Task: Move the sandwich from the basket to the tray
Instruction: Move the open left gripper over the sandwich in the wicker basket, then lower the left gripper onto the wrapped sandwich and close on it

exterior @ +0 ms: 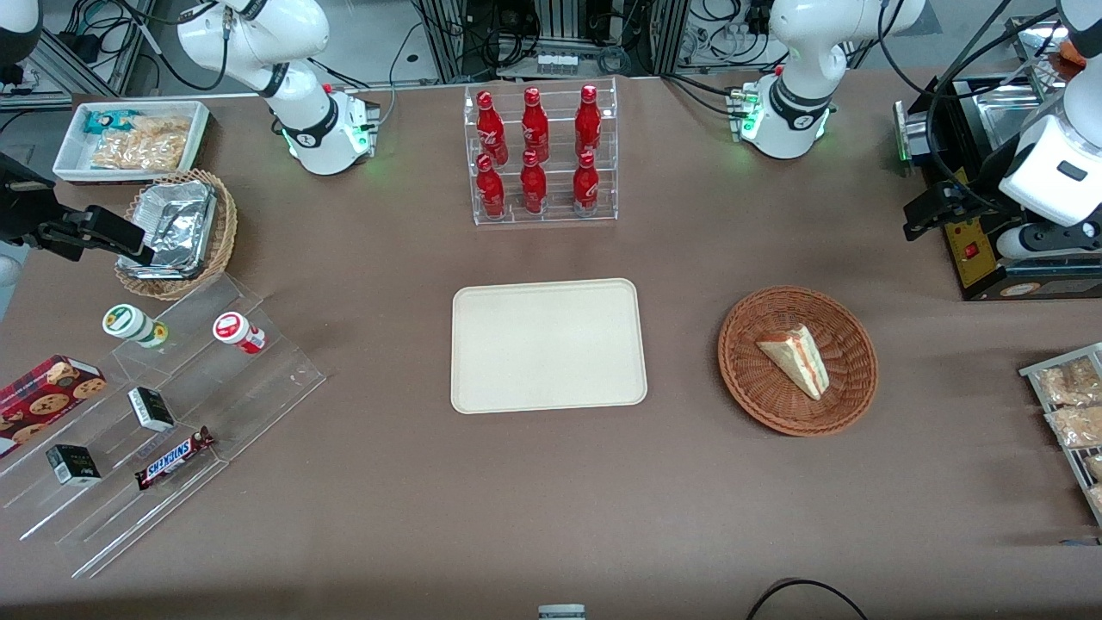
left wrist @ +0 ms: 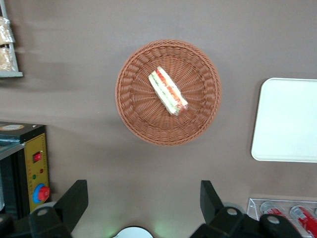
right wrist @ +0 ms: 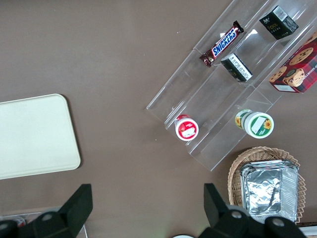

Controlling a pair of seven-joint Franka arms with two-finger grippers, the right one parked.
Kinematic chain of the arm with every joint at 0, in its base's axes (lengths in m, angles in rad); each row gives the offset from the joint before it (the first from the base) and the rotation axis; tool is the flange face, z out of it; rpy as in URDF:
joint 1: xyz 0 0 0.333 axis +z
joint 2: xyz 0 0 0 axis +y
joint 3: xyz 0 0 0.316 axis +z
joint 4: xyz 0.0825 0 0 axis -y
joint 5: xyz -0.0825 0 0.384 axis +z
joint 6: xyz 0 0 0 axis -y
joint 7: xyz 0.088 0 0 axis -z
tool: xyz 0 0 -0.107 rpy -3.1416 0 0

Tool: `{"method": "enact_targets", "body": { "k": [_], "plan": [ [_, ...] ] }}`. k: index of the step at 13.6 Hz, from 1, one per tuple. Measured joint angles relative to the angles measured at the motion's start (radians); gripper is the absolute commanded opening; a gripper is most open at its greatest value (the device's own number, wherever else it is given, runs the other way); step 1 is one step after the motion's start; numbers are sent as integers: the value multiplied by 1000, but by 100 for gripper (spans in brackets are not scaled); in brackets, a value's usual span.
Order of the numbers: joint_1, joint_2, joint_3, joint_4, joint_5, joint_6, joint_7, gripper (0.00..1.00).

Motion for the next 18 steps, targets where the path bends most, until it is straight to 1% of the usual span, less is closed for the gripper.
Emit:
{"method": "enact_targets", "body": {
  "k": [5, 7, 9, 11, 14, 15, 18],
  "plan": [
    [2, 19, 3, -8, -1, -4, 0, 100],
    [2, 55, 3, -56, 1, 41, -1, 100],
    [2, 87, 2, -163, 2, 197, -26, 100],
    [2, 102, -9, -295, 2, 376, -118, 100],
    [-1, 103, -69, -496, 2, 687, -406, 100],
    [-3, 103, -81, -548, 2, 764, -481, 100],
    [-3, 109, -87, -611, 2, 849, -623, 100]
  ]
}}
